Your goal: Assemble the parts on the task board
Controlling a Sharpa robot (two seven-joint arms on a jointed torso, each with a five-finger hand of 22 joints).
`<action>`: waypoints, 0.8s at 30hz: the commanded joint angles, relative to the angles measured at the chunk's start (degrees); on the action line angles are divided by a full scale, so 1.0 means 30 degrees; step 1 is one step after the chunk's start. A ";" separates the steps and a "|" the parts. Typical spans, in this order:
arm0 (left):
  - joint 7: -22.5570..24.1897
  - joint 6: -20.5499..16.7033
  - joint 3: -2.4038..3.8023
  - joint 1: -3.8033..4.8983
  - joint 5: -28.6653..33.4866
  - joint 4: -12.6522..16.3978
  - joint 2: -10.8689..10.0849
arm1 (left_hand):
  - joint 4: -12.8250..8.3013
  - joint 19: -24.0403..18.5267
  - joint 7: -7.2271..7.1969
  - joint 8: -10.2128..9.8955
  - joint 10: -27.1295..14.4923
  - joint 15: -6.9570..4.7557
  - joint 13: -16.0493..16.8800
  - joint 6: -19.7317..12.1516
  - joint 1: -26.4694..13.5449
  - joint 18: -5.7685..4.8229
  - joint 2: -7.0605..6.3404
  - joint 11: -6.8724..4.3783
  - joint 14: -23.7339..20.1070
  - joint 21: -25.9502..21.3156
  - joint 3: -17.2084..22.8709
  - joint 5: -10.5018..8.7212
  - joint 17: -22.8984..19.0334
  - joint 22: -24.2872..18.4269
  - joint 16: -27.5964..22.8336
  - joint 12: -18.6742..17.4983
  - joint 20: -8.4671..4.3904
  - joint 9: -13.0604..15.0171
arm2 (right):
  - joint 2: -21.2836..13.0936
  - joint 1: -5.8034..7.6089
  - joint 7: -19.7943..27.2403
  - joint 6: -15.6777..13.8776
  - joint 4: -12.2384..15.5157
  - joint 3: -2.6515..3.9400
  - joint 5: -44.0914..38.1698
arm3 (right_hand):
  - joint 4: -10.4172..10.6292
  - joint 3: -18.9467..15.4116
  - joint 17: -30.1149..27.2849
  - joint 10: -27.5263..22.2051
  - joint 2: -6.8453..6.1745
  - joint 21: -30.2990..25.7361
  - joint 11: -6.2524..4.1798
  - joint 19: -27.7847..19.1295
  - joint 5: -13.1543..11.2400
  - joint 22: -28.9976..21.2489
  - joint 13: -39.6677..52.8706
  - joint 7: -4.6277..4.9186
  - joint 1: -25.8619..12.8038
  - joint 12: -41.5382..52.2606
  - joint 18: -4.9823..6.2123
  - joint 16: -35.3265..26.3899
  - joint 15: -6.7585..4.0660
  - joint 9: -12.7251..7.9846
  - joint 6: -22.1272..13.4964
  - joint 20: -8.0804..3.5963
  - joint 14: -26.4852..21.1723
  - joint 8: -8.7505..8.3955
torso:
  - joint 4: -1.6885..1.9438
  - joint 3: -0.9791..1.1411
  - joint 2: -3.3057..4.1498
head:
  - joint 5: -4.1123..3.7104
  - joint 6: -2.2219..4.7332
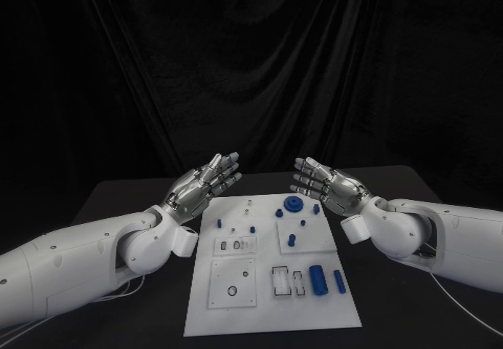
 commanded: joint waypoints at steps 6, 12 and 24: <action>0.3043 -0.0800 0.0022 -0.0100 -0.0544 0.0094 -0.0504 | -0.0030 0.0321 0.0489 0.0431 0.1633 0.1128 0.0346 0.1273 0.0555 0.0425 -0.0091 0.0908 0.1027 0.0127 0.0258 0.1584 0.0439 0.0157 0.1168 0.1265 0.1295 0.0173 | -0.0323 0.0038 0.0850 -0.0257 -0.0135 0.0013 -0.1827 | -0.1434 0.0323 0.0629 0.1413 -0.0630 0.1793 0.1269 0.3238 0.0408 0.0805 0.0652 0.0518 0.2545 0.4225 0.0180 0.2726 0.0640 0.0406 0.2095 0.0570 0.2390 0.2766 | 0.0130 0.0007 0.0030 | -0.0270 -0.0974; 0.3559 -0.1366 0.0019 -0.0109 -0.0543 0.0355 -0.1082 | -0.0053 0.1447 0.0481 0.0968 0.2976 0.1152 0.0578 0.3146 0.1763 0.0828 -0.0169 0.1163 0.1823 0.0880 0.0256 0.2795 0.0603 0.0614 0.2283 0.2826 0.1720 0.0390 | -0.0766 0.0100 0.0918 -0.1378 -0.0150 0.0008 -0.2558 | -0.2516 0.0860 0.1368 0.2597 -0.0861 0.4991 0.1809 0.9726 0.0274 0.2031 0.1063 0.0712 0.4421 0.8823 -0.0018 0.7087 0.0873 0.0534 0.3349 0.0591 0.7125 0.4655 | 0.0264 -0.0014 0.0196 | -0.1530 -0.2766; 0.3823 -0.0530 0.0018 -0.0312 -0.0543 -0.0520 -0.0954 | -0.0104 0.2322 0.0221 0.1154 0.3291 0.1347 0.0546 0.3807 0.3365 0.0875 -0.0245 0.1349 0.2171 0.1621 0.0167 0.4000 0.0580 0.0996 0.2680 0.3759 0.1956 0.0374 | -0.0912 0.0584 0.0510 -0.2706 -0.0134 -0.0014 -0.4218 | -0.3786 0.1478 0.1270 0.2975 -0.1008 0.5951 0.2044 1.1814 0.0283 0.2274 0.1071 0.0963 0.6138 1.1828 0.0039 0.8293 0.0890 0.0637 0.4435 0.0504 0.8834 0.6436 | 0.0339 -0.0138 0.0362 | -0.2374 -0.4104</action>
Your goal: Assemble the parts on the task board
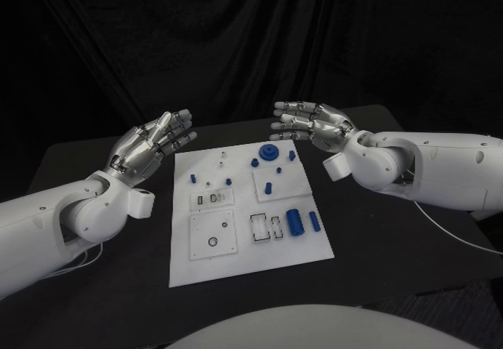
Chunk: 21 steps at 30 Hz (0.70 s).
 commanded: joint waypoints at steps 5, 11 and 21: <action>0.3790 0.0495 0.0009 -0.0194 -0.0091 0.0068 -0.0514 | -0.0084 -0.0322 -0.0030 0.0058 -0.0069 0.0032 -0.0035 0.0079 0.0368 0.0097 0.0058 0.0192 -0.0115 -0.0201 -0.0017 0.0208 -0.0035 -0.0135 -0.0067 0.0124 -0.0101 -0.0040 | 0.0327 0.0429 -0.0244 -0.0996 -0.0350 0.0012 -0.2056 | -0.0425 0.0187 -0.0035 0.0365 0.0071 0.0503 0.0267 0.0553 -0.0198 0.0181 -0.0043 0.0151 0.0527 0.0799 0.0095 0.0583 -0.0055 0.0061 0.0691 -0.0036 0.0940 0.0777 | 0.0349 0.0088 -0.0023 | 0.0109 -0.0179; 0.3909 0.0410 0.0011 -0.0211 -0.0016 0.0741 -0.1301 | -0.0100 -0.0449 0.0001 0.0029 -0.0245 0.0002 -0.0061 0.0030 0.0539 0.0079 0.0059 0.0165 -0.0340 -0.0253 -0.0022 0.0354 -0.0079 -0.0168 -0.0274 0.0104 -0.0145 -0.0057 | 0.0369 0.1079 -0.1428 -0.1150 -0.0537 0.0000 -0.3279 | -0.0819 0.0234 -0.0064 0.0907 -0.0106 0.1101 0.0701 0.0884 -0.0190 0.0462 -0.0120 0.0422 0.0789 0.1352 -0.0034 0.1113 -0.0010 0.0030 0.1283 -0.0099 0.2133 0.1089 | 0.0802 0.0277 -0.0131 | -0.0022 0.0094; 0.4058 0.0241 0.0023 -0.0015 0.0941 0.2512 -0.2784 | -0.0141 -0.0398 -0.0029 0.0015 -0.0337 0.0079 -0.0067 0.0016 0.0776 0.0073 0.0076 0.0231 -0.0260 -0.0180 0.0037 0.0585 -0.0048 -0.0134 -0.0164 0.0145 -0.0081 -0.0063 | 0.0440 0.2873 -0.4810 -0.3747 -0.0214 -0.0004 -0.9757 | -0.1746 0.0048 0.0130 0.3543 -0.0588 0.5596 0.0904 0.3023 -0.0194 0.3012 -0.0189 0.0858 0.0961 0.1982 0.0187 0.2915 -0.1545 -0.0032 0.3281 -0.1241 0.7827 0.0927 | 0.0217 0.0414 0.0140 | 0.1017 0.0673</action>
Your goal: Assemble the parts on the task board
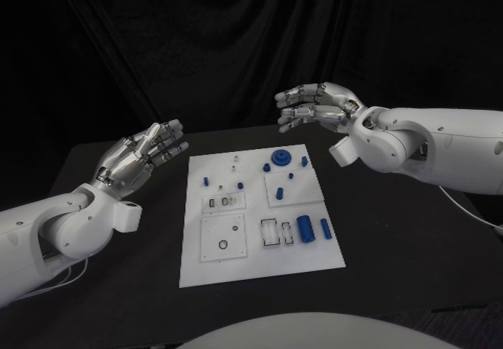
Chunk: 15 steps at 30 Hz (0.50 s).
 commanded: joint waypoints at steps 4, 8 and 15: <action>0.4105 0.0036 0.0030 0.0143 0.0723 0.0900 -0.0461 | -0.0087 -0.0067 -0.0027 0.0015 -0.0135 0.0089 -0.0019 0.0014 0.0161 0.0080 -0.0002 0.0036 0.0041 0.0031 -0.0012 0.0120 0.0021 0.0011 0.0086 0.0074 0.0096 -0.0030 | 0.0280 0.0886 -0.4353 -0.2677 0.0163 0.0021 -0.8583 | -0.0329 -0.0096 0.0629 0.2230 -0.0512 0.4234 -0.0637 0.1608 -0.0850 0.2591 -0.0055 0.0417 -0.0092 -0.0431 0.0442 0.1698 -0.0984 -0.0009 0.1438 -0.0935 0.3908 -0.0668 | -0.0447 -0.0059 0.0542 | 0.0771 0.0536; 0.4165 0.0013 0.0034 0.0165 0.0983 0.1236 -0.0598 | -0.0078 -0.0103 -0.0015 0.0008 -0.0164 0.0134 -0.0021 0.0009 0.0182 0.0066 0.0010 0.0095 0.0065 0.0009 -0.0004 0.0147 0.0028 -0.0003 0.0120 0.0074 0.0125 -0.0031 | 0.0541 0.1194 -0.6351 -0.2603 0.0164 0.0023 -1.3737 | 0.0217 0.0267 0.3057 0.4153 -0.0881 0.7652 -0.1366 0.3956 -0.2318 0.4620 -0.0072 0.0195 -0.0822 -0.1601 0.0337 0.6622 -0.1816 -0.0038 0.2814 -0.1575 0.6657 -0.1649 | -0.0456 -0.0108 0.0799 | 0.0909 0.0625; 0.4295 0.0009 0.0046 0.0179 0.1134 0.1415 -0.0750 | -0.0067 -0.0161 0.0002 0.0000 -0.0190 0.0180 -0.0022 -0.0010 0.0197 0.0046 0.0034 0.0146 0.0075 -0.0030 0.0010 0.0161 0.0033 -0.0027 0.0142 0.0081 0.0151 -0.0034 | 0.0778 0.1336 -0.9308 -0.1321 0.0478 0.0022 -2.1649 | 0.1213 0.1432 0.7545 0.6519 -0.1834 0.9683 -0.1491 0.5507 -0.3436 0.6682 -0.0039 -0.0294 -0.1483 -0.3945 0.0272 1.1310 -0.1969 0.0058 0.4678 -0.1673 0.8195 -0.3627 | -0.0316 -0.0189 0.1463 | 0.0843 0.0981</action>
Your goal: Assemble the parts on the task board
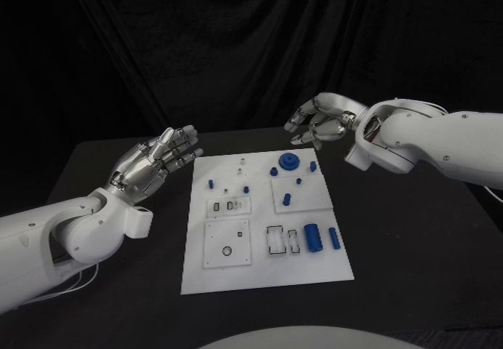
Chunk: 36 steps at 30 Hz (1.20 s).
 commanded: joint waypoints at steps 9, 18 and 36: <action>0.4340 0.0159 0.0022 0.0056 0.0558 -0.0010 -0.0106 | -0.0030 -0.0097 0.0034 -0.0001 -0.0120 0.0173 -0.0017 0.0001 0.0189 0.0015 0.0108 0.0148 0.0035 -0.0021 0.0058 0.0085 0.0042 -0.0025 0.0120 0.0125 0.0116 -0.0016 | 0.0046 -0.0130 -0.4245 0.1287 0.0467 0.0003 -1.2612 | 0.0668 0.0848 0.3824 0.0815 -0.0836 0.1900 -0.0215 0.1974 -0.1341 0.3196 0.0030 -0.0711 -0.0450 -0.1501 -0.0392 0.2091 -0.0529 0.0066 0.0490 -0.0446 0.1559 -0.1170 | 0.0470 -0.0498 0.1239 | -0.0430 0.0918; 0.4465 0.0123 0.0022 0.0054 0.0713 0.0159 -0.0395 | 0.0008 -0.0151 0.0066 0.0018 -0.0089 0.0220 -0.0004 0.0089 0.0139 -0.0019 0.0153 0.0230 0.0054 -0.0053 0.0123 0.0052 0.0049 -0.0046 0.0164 0.0201 0.0130 -0.0003 | 0.0247 -0.0521 -0.4193 0.0669 0.0499 0.0002 -1.4874 | 0.0864 0.1146 0.4700 0.1117 -0.1120 0.2430 -0.0343 0.2548 -0.1537 0.4232 0.0056 -0.0959 -0.0570 -0.1843 -0.0564 0.2452 -0.0701 0.0110 0.0610 -0.0612 0.1937 -0.1484 | 0.0652 -0.0768 0.1589 | -0.0314 0.1248; 0.4763 -0.0184 0.0036 0.0055 0.0861 0.0623 -0.1021 | -0.0011 -0.0246 0.0095 0.0080 0.0020 0.0216 0.0022 0.0302 0.0093 -0.0059 0.0141 0.0325 0.0042 -0.0110 0.0220 0.0064 0.0051 -0.0080 0.0191 0.0360 0.0088 0.0026 | 0.0029 -0.0762 -0.3860 0.0170 0.1352 0.0003 -1.5253 | 0.1139 0.1467 0.5849 0.1567 -0.1438 0.2995 -0.0398 0.3132 -0.1826 0.5316 0.0065 -0.1005 -0.0738 -0.2135 -0.0752 0.2914 -0.0745 0.0143 0.0691 -0.0678 0.2404 -0.1820 | 0.0857 -0.0875 0.1925 | -0.0284 0.1307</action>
